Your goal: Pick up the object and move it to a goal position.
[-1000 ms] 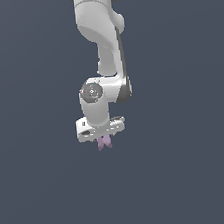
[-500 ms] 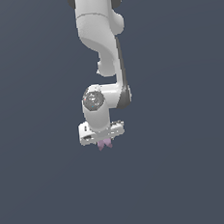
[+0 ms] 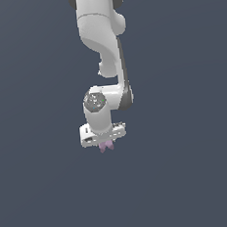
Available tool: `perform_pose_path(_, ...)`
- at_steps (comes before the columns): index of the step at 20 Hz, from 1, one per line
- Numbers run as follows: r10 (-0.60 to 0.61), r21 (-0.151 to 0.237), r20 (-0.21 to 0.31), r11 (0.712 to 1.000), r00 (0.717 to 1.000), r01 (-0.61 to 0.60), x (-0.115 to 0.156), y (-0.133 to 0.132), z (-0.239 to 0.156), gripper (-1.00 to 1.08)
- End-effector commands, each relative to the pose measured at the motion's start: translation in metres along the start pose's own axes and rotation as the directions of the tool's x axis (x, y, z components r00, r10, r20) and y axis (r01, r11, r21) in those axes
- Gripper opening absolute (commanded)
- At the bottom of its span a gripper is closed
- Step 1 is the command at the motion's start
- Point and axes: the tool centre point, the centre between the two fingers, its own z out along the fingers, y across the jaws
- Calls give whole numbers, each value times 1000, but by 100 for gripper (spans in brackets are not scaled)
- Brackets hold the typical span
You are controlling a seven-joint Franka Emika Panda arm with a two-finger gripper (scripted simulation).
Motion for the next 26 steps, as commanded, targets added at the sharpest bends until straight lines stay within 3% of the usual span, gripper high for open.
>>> perform_pose_path(1, 0, 0, 0, 1000, 1000, 0, 0, 0, 0, -100)
perform_pose_path(11, 0, 0, 0, 1000, 1000, 0, 1, -37, -29, -100)
perform_pose_path(26, 0, -1, 1, 1000, 1000, 0, 8, -178, -143, -100)
